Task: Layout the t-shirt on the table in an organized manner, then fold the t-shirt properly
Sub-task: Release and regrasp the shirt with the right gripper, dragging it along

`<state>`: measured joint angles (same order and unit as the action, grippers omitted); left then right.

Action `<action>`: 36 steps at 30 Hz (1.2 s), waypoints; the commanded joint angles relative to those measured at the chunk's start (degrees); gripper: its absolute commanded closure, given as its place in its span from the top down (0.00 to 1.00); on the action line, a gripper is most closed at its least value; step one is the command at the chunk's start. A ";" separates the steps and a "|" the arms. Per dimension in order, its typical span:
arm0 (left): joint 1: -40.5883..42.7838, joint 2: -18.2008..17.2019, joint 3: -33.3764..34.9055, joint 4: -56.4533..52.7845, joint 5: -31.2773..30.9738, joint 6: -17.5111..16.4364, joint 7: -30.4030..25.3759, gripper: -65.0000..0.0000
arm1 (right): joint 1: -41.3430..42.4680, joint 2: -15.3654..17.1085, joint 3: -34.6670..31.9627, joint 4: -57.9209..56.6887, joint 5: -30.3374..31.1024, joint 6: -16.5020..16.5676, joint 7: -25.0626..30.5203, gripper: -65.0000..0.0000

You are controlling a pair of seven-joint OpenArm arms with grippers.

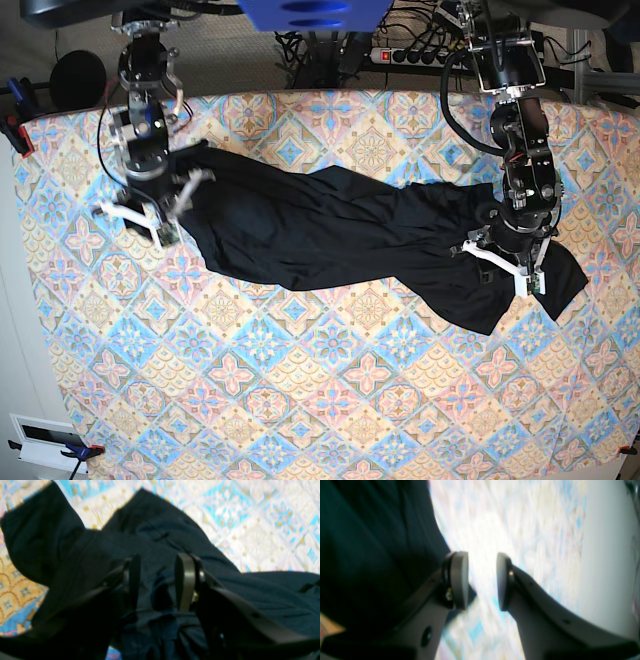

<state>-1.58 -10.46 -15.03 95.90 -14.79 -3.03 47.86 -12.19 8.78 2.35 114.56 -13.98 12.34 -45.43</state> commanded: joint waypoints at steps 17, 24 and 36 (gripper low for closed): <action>1.98 -0.49 -0.49 0.94 -0.20 -0.09 -1.83 0.36 | 21.81 -0.82 -4.15 -18.34 20.35 8.80 -3.58 0.51; 2.07 -0.49 -0.58 0.94 -0.20 -0.09 -1.83 0.36 | 24.89 1.73 -1.60 -31.18 35.03 8.80 -3.58 0.51; 2.07 -0.49 -0.58 0.94 -0.29 -0.09 -1.83 0.36 | 24.89 2.52 -1.69 -38.65 35.21 8.89 -2.97 0.51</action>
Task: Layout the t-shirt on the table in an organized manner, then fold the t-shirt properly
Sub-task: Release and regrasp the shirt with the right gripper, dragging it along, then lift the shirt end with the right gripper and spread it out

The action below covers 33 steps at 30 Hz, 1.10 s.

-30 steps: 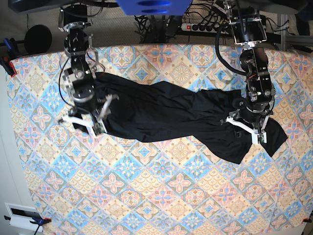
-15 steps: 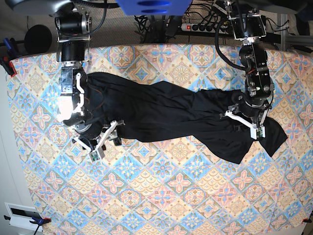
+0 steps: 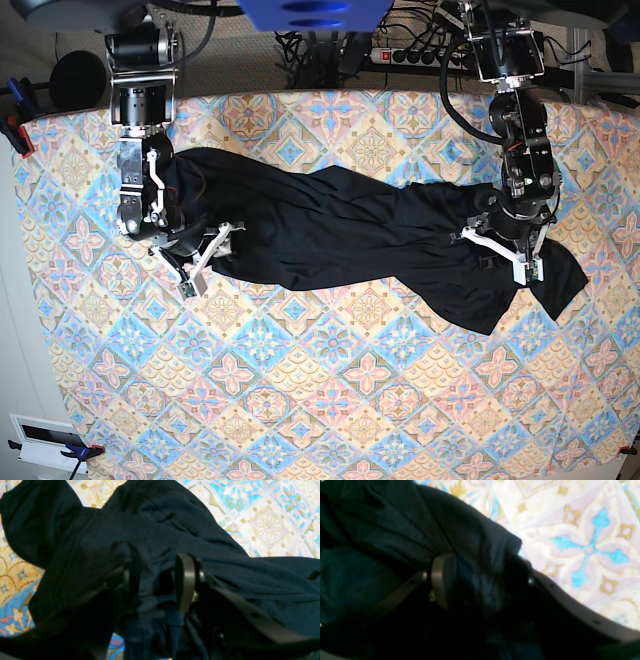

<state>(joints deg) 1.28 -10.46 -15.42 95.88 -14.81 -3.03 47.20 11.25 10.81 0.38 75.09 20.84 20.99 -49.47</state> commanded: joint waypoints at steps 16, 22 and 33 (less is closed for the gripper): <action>-0.09 -0.66 -0.18 0.96 -0.36 -0.09 -1.27 0.36 | 7.08 0.22 -8.78 -9.38 0.39 0.33 6.09 0.02; 0.35 -0.66 -2.82 0.96 -0.36 -0.18 -1.27 0.36 | 10.86 0.14 -8.78 -19.22 0.30 0.15 10.22 0.00; 0.44 -0.75 -6.87 0.96 -0.36 -0.18 -1.27 0.36 | 20.10 0.14 -8.60 -32.06 0.30 -8.38 20.42 0.00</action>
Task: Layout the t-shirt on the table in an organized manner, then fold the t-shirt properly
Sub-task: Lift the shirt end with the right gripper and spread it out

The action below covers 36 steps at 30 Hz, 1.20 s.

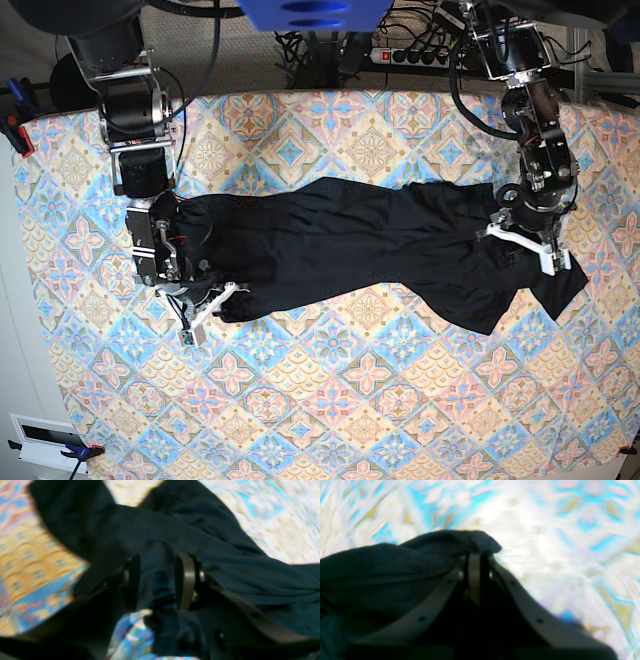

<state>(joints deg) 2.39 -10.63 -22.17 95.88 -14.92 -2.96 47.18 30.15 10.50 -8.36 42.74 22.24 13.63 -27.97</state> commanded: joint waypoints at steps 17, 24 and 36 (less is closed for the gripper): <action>-0.68 -0.58 -0.11 0.96 -0.25 -0.25 -1.16 0.36 | 7.96 0.53 6.21 -8.68 -1.10 -12.53 8.49 0.01; -0.68 -0.49 -0.02 0.96 -0.25 -0.25 -0.98 0.36 | 7.87 0.53 6.21 -3.93 -1.10 -12.53 7.97 0.31; -0.59 -0.31 0.33 0.96 -0.25 -0.25 -1.07 0.36 | -16.92 2.73 8.58 41.08 -1.01 -12.62 -4.08 0.43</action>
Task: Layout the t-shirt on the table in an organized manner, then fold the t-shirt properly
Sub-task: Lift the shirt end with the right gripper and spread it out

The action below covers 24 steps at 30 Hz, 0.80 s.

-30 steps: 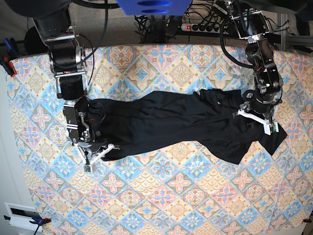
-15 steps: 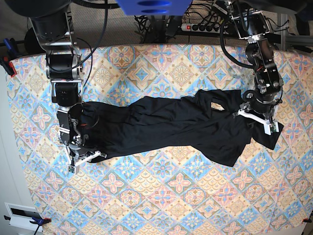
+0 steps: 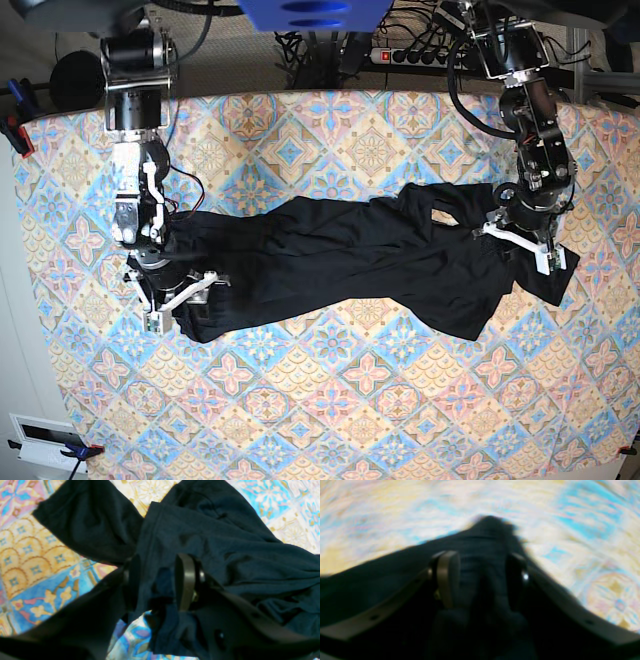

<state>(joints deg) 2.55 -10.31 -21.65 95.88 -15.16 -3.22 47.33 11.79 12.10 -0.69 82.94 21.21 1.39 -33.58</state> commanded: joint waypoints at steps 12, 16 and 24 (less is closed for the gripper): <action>-0.04 -0.55 -0.11 0.87 -0.01 0.02 -1.05 0.36 | -5.42 -0.01 -4.19 7.22 0.19 -0.38 0.13 0.44; 0.40 -0.55 -0.11 0.87 -0.01 0.02 -1.05 0.36 | -5.42 -0.36 -8.41 5.81 0.28 -0.38 0.13 0.44; 1.19 -0.55 -0.20 0.87 -0.09 0.02 -1.31 0.36 | -3.31 -3.70 -9.55 -3.16 0.02 -0.38 0.31 0.44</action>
<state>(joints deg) 4.49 -10.33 -21.78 95.85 -14.98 -2.98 47.42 6.28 8.60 -10.41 78.61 20.88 0.91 -34.11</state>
